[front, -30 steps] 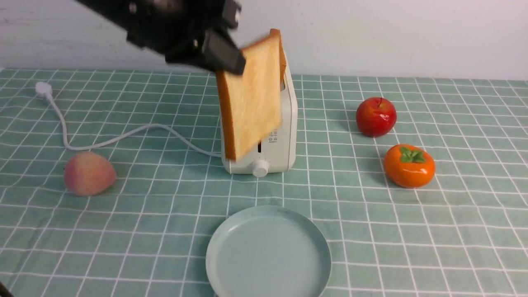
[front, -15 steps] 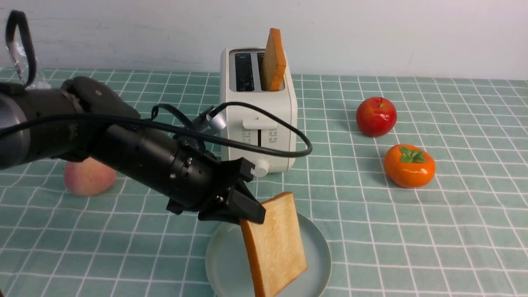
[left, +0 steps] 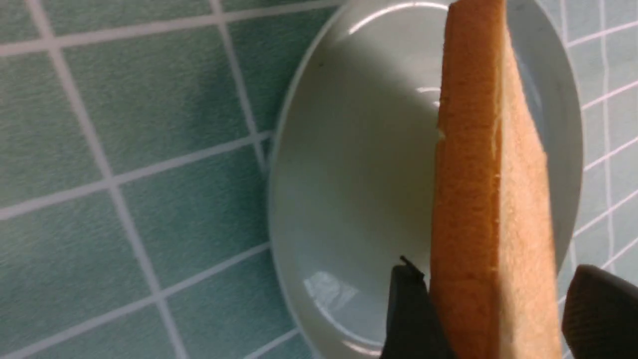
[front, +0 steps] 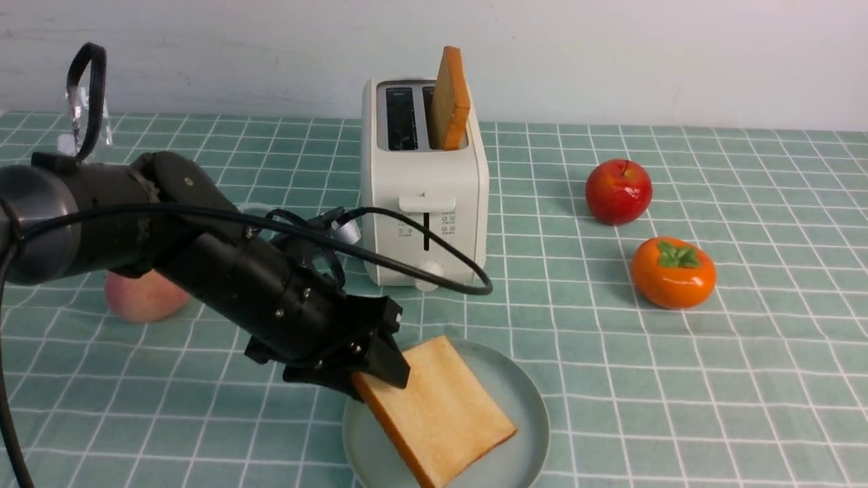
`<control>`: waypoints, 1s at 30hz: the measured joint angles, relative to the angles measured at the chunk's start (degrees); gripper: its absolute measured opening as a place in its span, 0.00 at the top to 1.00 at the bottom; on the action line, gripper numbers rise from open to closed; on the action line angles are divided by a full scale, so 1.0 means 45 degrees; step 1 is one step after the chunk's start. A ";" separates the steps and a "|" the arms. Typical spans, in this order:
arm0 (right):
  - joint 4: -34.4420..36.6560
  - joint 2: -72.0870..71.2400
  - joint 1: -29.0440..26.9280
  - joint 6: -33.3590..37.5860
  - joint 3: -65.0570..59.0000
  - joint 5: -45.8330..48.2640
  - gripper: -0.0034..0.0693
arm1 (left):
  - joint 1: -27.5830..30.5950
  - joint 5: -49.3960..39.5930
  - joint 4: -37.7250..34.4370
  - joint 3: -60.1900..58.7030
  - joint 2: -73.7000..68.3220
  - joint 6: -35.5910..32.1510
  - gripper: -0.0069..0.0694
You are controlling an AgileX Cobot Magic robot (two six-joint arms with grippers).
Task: Take toasted bread from bread machine on blue coffee table place on plate.
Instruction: 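Place the slice of bread on the plate with the left gripper, then grasp the toast slice in the toaster and pull it up out of the slot with the right gripper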
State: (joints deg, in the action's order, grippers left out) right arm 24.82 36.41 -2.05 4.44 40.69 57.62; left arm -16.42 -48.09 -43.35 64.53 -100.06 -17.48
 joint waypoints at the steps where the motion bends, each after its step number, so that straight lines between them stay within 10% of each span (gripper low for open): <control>1: -0.0015 0.0169 0.0000 0.0000 0.0527 0.0414 0.91 | 0.0000 0.0023 0.0523 0.0000 0.0202 0.0335 0.38; 7: -0.0030 0.1662 0.0000 -0.0173 0.3454 0.2060 0.91 | 0.0000 0.0234 0.3806 0.0000 0.2070 0.3009 0.54; 12: 0.0059 0.4057 0.0000 -0.0601 0.5899 0.2961 0.91 | 0.0000 -0.0463 0.5826 -0.0012 0.4292 0.4978 0.90; 30: -0.1611 1.3378 0.3928 -0.1533 1.5702 0.2035 0.81 | 0.0000 0.0960 0.6074 -0.5076 1.2967 0.5700 0.93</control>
State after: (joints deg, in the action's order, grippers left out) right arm 17.57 96.61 15.63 -2.46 111.35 66.77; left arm -16.42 -43.77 -16.01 41.68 -41.70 8.17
